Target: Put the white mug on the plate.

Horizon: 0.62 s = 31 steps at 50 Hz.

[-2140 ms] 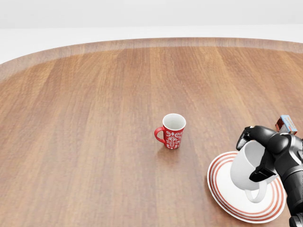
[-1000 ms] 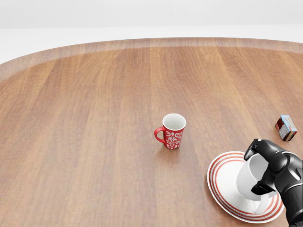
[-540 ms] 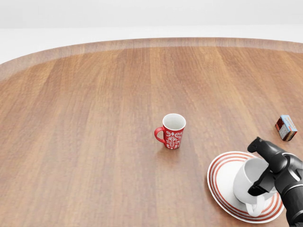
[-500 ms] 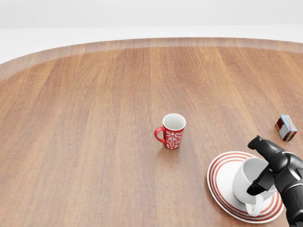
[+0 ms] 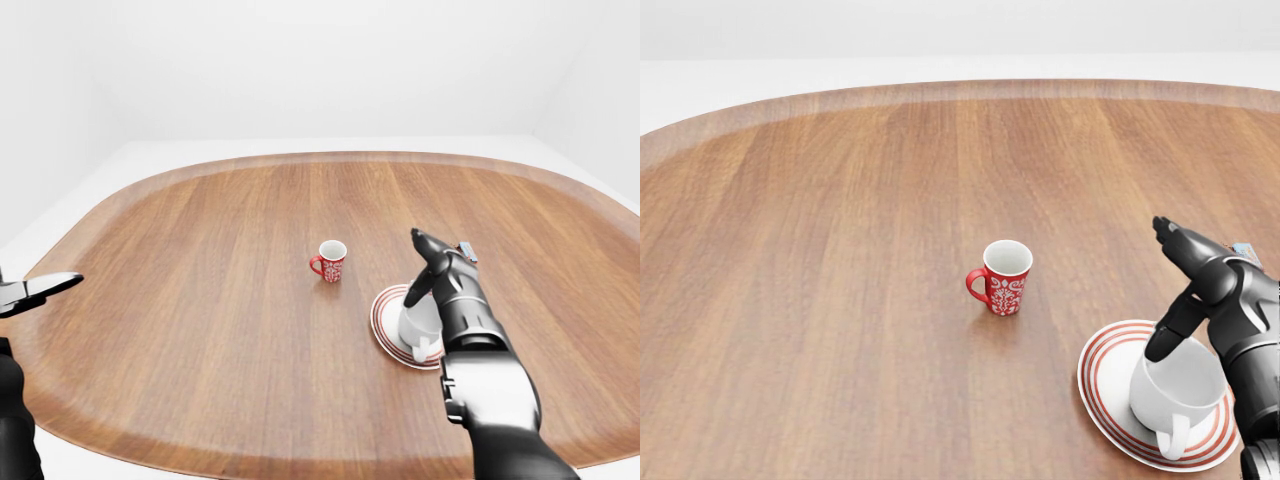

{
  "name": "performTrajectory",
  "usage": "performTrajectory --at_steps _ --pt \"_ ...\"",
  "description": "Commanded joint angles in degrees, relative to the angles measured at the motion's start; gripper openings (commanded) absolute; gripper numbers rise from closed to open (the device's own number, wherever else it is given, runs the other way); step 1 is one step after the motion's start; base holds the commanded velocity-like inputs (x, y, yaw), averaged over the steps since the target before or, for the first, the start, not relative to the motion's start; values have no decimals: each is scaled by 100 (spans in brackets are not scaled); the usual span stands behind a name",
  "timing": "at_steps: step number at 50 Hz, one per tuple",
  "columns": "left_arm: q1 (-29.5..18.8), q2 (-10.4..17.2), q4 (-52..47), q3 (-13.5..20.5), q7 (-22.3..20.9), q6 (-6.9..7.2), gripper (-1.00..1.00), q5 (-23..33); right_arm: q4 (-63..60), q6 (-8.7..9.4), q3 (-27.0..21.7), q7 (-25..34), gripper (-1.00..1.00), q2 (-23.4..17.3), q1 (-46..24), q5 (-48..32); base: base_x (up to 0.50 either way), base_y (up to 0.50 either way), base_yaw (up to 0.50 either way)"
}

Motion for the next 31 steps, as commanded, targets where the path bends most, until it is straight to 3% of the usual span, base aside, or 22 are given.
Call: performTrajectory --at_steps 1,5,10,20,26,31 --pt "5 -14 5 -12 -8 0 100 19 -2961 0 -116 1522 100 43 -613 -292 0 0 0" --pt "10 -20 5 -28 -8 0 100 33 -4737 0 -95 2558 100 75 -707 -1089 0 0 0" --pt "23 -32 4 -23 -25 0 100 34 -5498 0 -233 2558 100 278 -982 -1803 0 0 0" --pt "19 -26 27 -19 -27 0 100 33 -5450 0 -449 2558 100 305 -1109 -1620 0 0 0" --pt "13 -23 14 -25 -21 0 100 34 -5563 0 -542 2078 100 99 -1390 -1471 0 0 0" --pt "12 -17 -19 -9 -13 0 100 11 -5622 0 -501 2133 100 63 -1534 -1508 0 0 0"
